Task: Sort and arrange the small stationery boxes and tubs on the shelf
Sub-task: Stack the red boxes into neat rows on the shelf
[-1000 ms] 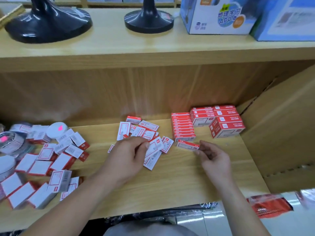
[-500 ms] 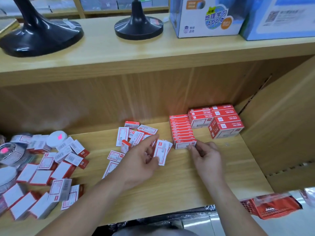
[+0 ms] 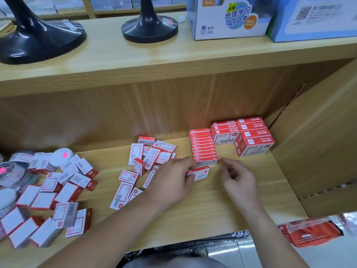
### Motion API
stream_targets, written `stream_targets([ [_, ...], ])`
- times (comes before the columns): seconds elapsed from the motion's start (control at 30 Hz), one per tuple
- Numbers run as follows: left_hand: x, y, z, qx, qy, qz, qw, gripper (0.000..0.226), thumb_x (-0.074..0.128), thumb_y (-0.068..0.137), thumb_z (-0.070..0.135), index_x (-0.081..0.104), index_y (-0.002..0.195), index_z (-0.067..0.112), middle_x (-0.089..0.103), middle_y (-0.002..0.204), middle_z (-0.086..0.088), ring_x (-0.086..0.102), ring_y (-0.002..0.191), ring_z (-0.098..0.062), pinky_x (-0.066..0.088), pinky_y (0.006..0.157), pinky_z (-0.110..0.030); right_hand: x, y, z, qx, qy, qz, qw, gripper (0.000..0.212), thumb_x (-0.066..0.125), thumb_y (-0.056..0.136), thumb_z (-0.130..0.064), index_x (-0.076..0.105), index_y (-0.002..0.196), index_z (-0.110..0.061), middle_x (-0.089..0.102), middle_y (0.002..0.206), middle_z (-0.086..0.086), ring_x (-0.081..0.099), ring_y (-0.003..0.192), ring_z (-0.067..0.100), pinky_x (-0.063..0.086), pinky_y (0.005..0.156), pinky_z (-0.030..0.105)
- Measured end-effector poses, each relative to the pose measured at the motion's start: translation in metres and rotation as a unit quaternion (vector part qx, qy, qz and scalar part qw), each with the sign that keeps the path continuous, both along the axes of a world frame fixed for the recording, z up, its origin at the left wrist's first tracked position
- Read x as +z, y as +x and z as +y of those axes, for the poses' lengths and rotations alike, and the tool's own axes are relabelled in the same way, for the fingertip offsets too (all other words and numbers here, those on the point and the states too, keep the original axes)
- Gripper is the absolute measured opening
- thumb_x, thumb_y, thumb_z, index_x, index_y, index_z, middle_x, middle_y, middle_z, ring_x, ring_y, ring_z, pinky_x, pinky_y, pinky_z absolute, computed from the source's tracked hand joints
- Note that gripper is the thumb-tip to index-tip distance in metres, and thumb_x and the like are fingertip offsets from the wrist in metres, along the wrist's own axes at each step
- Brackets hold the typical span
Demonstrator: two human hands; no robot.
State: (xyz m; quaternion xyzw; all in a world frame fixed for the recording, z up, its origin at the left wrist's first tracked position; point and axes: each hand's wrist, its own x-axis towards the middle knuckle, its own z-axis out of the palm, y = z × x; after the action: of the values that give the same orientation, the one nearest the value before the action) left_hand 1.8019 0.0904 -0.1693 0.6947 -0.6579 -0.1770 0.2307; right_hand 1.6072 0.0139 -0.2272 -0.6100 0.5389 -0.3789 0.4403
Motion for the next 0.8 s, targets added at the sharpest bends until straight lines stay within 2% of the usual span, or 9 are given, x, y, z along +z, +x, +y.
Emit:
stream_targets([
  [0.07, -0.007, -0.009, -0.009, -0.007, -0.021, -0.005, 1.000, 0.018, 0.066, 0.090, 0.019, 0.067, 0.107, 0.024, 0.071, 0.096, 0.005, 0.065, 0.087, -0.019, 0.041, 0.067, -0.028, 0.002, -0.005, 0.003, 0.030, -0.001, -0.018, 0.999, 0.046, 0.061, 0.085, 0.008, 0.073, 0.111, -0.028, 0.065, 0.096, -0.005, 0.061, 0.079, 0.008, 0.050, 0.077, 0.022],
  [0.13, -0.012, -0.015, -0.014, 0.003, -0.030, 0.021, 0.999, 0.021, 0.068, 0.089, 0.020, 0.066, 0.110, 0.023, 0.067, 0.101, 0.006, 0.065, 0.087, -0.019, 0.050, 0.072, -0.032, -0.001, -0.006, 0.008, 0.053, -0.024, -0.020, 0.998, 0.054, 0.067, 0.081, 0.009, 0.068, 0.112, -0.035, 0.060, 0.096, -0.002, 0.059, 0.075, 0.008, 0.049, 0.074, 0.017],
  [0.2, -0.014, -0.014, -0.011, 0.018, -0.066, 0.053, 0.996, 0.024, 0.071, 0.088, 0.022, 0.065, 0.111, 0.023, 0.061, 0.102, 0.008, 0.064, 0.085, -0.014, 0.054, 0.075, -0.035, -0.005, -0.003, 0.012, 0.055, -0.060, 0.024, 0.996, 0.055, 0.084, 0.076, -0.008, 0.063, 0.121, -0.032, 0.052, 0.091, -0.004, 0.056, 0.071, 0.009, 0.047, 0.069, 0.013],
  [0.27, -0.013, -0.005, -0.002, 0.044, -0.098, 0.034, 0.994, 0.023, 0.072, 0.089, 0.026, 0.067, 0.110, 0.023, 0.058, 0.101, 0.008, 0.063, 0.090, -0.014, 0.053, 0.075, -0.033, -0.008, 0.002, 0.012, 0.034, -0.084, 0.078, 0.993, 0.062, 0.090, 0.073, -0.027, 0.065, 0.129, -0.022, 0.049, 0.088, -0.009, 0.056, 0.072, 0.011, 0.048, 0.068, 0.016],
  [0.33, -0.016, 0.013, 0.009, 0.078, -0.086, -0.035, 0.993, 0.026, 0.071, 0.085, 0.038, 0.071, 0.107, 0.023, 0.060, 0.099, 0.006, 0.062, 0.094, -0.020, 0.053, 0.075, -0.036, -0.011, 0.006, 0.009, 0.015, -0.086, 0.109, 0.990, 0.057, 0.085, 0.076, -0.036, 0.068, 0.128, -0.017, 0.048, 0.088, -0.012, 0.056, 0.072, 0.009, 0.052, 0.069, 0.026],
  [0.43, -0.024, 0.031, 0.018, 0.097, -0.034, -0.101, 0.990, 0.037, 0.069, 0.078, 0.050, 0.076, 0.102, 0.023, 0.061, 0.092, 0.003, 0.061, 0.086, -0.025, 0.053, 0.072, -0.039, -0.016, 0.008, 0.008, 0.013, -0.113, 0.141, 0.983, 0.039, 0.077, 0.082, -0.042, 0.074, 0.117, -0.024, 0.046, 0.085, -0.014, 0.056, 0.074, 0.012, 0.055, 0.069, 0.041],
  [0.6, -0.027, 0.022, 0.015, 0.074, -0.015, -0.169, 0.983, 0.041, 0.056, 0.081, 0.052, 0.073, 0.107, 0.026, 0.068, 0.093, 0.003, 0.060, 0.090, -0.027, 0.052, 0.073, -0.039, -0.018, 0.012, 0.006, -0.020, -0.128, 0.148, 0.981, 0.023, 0.077, 0.081, -0.043, 0.076, 0.092, -0.022, 0.051, 0.083, -0.009, 0.062, 0.073, 0.019, 0.055, 0.069, 0.042],
  [0.7, -0.029, 0.019, 0.013, 0.092, -0.019, -0.171, 0.981, 0.044, 0.053, 0.083, 0.061, 0.074, 0.102, 0.027, 0.066, 0.090, 0.005, 0.058, 0.092, -0.025, 0.052, 0.074, -0.039, -0.016, 0.012, 0.007, -0.012, -0.129, 0.153, 0.980, 0.028, 0.073, 0.082, -0.048, 0.076, 0.094, -0.023, 0.052, 0.084, -0.009, 0.063, 0.074, 0.019, 0.056, 0.070, 0.042],
  [0.8, -0.027, 0.017, 0.015, 0.090, -0.022, -0.145, 0.985, 0.049, 0.052, 0.083, 0.066, 0.073, 0.107, 0.028, 0.067, 0.097, 0.005, 0.060, 0.098, -0.023, 0.053, 0.074, -0.036, -0.015, 0.011, 0.008, -0.004, -0.133, 0.174, 0.976, 0.026, 0.073, 0.085, -0.045, 0.076, 0.100, -0.024, 0.051, 0.083, -0.009, 0.062, 0.074, 0.018, 0.055, 0.069, 0.041],
])
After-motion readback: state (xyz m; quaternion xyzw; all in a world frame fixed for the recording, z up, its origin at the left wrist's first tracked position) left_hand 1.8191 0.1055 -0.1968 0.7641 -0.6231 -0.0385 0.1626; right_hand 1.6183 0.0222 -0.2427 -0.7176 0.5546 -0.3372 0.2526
